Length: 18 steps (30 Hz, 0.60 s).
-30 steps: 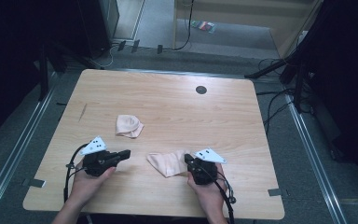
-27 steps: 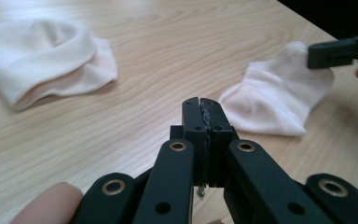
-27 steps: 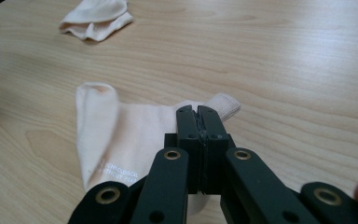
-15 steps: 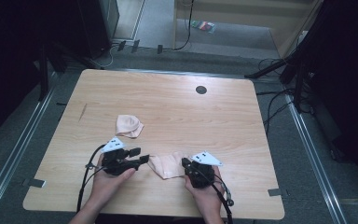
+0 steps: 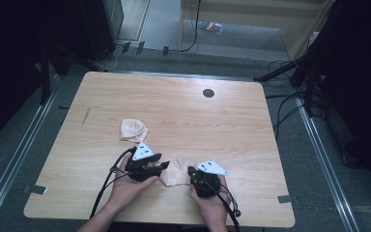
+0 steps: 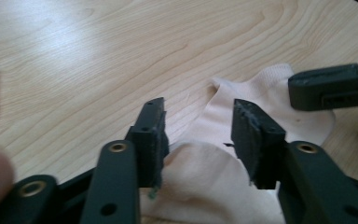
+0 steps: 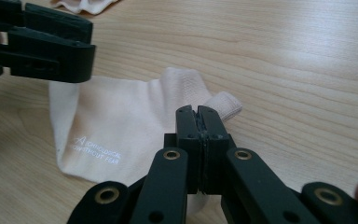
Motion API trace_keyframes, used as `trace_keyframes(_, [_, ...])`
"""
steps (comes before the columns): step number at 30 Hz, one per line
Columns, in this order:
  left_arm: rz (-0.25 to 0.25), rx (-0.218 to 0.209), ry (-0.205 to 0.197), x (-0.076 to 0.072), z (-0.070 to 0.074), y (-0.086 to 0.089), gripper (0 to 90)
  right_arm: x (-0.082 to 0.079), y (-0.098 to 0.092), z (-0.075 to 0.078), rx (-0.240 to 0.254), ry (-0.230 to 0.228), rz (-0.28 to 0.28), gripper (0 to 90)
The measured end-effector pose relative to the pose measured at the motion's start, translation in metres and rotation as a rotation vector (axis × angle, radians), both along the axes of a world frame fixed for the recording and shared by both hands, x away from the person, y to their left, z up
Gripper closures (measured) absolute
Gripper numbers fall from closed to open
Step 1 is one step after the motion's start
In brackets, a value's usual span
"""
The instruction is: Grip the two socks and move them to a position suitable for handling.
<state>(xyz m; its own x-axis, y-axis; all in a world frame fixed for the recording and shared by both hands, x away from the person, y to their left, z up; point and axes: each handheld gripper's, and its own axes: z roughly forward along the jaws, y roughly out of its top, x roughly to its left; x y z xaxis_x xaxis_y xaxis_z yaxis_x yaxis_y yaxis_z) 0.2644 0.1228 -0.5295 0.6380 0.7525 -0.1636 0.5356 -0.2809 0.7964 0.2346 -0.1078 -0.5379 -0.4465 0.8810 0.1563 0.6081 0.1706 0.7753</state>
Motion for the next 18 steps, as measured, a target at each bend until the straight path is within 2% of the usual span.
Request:
trace_keyframes(2, [-0.011, 0.0, 0.003, -0.003, 0.003, 0.011, 60.4, 0.001, -0.002, 0.0, -0.003, -0.003, -0.012, 90.0])
trace_keyframes(3, [-0.011, 0.0, 0.003, -0.003, 0.003, 0.011, 60.3, 0.001, -0.002, 0.0, -0.003, -0.003, -0.012, 90.0])
trace_keyframes(6, [-0.02, 0.019, 0.018, -0.007, 0.003, 0.025, 58.7, 0.001, -0.007, -0.001, 0.006, 0.005, -0.035, 90.0])
trace_keyframes(8, [-0.019, 0.032, 0.039, -0.011, 0.001, 0.035, 58.4, 0.001, -0.008, 0.0, 0.009, 0.01, -0.036, 89.9])
trace_keyframes(10, [0.003, 0.041, 0.066, -0.015, -0.003, 0.046, 57.4, 0.002, -0.009, 0.0, 0.011, 0.012, -0.042, 89.9])
trace_keyframes(11, [0.029, 0.022, 0.082, -0.017, -0.005, 0.056, 55.3, 0.002, -0.01, 0.0, 0.014, 0.015, -0.037, 89.1])
trace_keyframes(12, [0.029, 0.022, 0.082, -0.017, -0.005, 0.056, 53.3, 0.002, -0.01, 0.0, 0.014, 0.015, -0.037, 89.1])
trace_keyframes(13, [0.063, -0.023, 0.097, -0.016, -0.003, 0.065, 51.0, 0.002, -0.012, 0.002, 0.026, 0.008, -0.035, 82.0])
trace_keyframes(14, [0.063, -0.023, 0.097, -0.016, -0.003, 0.065, 49.8, 0.002, -0.012, 0.002, 0.026, 0.008, -0.035, 82.0])
trace_keyframes(15, [0.107, -0.062, 0.108, -0.015, -0.002, 0.07, 47.2, 0.003, -0.015, 0.004, 0.041, -0.012, -0.04, 69.0])
trace_keyframes(16, [0.107, -0.062, 0.108, -0.015, -0.002, 0.07, 46.4, 0.003, -0.015, 0.004, 0.041, -0.012, -0.04, 69.0])
trace_keyframes(17, [0.131, -0.088, 0.12, -0.014, -0.002, 0.071, 45.2, 0.005, -0.019, 0.007, 0.06, -0.032, -0.055, 62.3])
trace_keyframes(18, [0.137, -0.096, 0.13, -0.014, -0.002, 0.069, 45.2, 0.005, -0.019, 0.007, 0.06, -0.032, -0.055, 62.3])
